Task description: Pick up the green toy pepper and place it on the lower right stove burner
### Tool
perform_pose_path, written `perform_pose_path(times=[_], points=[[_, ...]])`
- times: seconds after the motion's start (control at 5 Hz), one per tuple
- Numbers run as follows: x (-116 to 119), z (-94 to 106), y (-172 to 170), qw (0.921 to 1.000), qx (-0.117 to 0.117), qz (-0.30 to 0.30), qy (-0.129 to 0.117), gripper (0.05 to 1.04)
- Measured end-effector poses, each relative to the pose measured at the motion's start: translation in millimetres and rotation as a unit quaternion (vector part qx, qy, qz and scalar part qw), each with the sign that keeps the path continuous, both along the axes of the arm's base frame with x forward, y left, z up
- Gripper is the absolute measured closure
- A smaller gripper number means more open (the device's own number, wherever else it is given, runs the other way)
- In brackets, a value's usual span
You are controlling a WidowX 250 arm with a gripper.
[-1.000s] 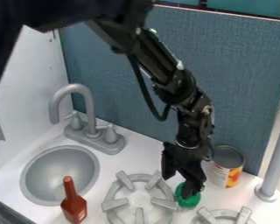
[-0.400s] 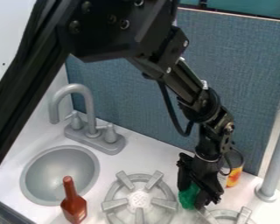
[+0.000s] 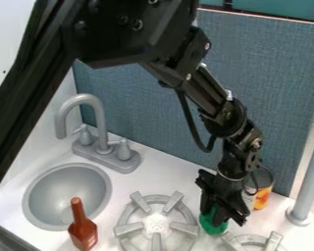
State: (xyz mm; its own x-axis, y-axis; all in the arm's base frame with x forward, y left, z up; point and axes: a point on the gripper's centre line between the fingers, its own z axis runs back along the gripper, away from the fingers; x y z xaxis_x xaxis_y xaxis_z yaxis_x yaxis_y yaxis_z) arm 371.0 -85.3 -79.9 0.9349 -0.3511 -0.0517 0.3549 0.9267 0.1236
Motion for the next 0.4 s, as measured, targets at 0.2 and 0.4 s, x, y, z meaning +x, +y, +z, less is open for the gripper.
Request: perform_pose_path(times=[0.2,0.4], points=[[-13.7,24.9,6.4,0.9998,-0.001,0.015,-0.013,0.713],[-26.7,67.9,10.7,0.9972,-0.016,0.020,-0.070,0.718]])
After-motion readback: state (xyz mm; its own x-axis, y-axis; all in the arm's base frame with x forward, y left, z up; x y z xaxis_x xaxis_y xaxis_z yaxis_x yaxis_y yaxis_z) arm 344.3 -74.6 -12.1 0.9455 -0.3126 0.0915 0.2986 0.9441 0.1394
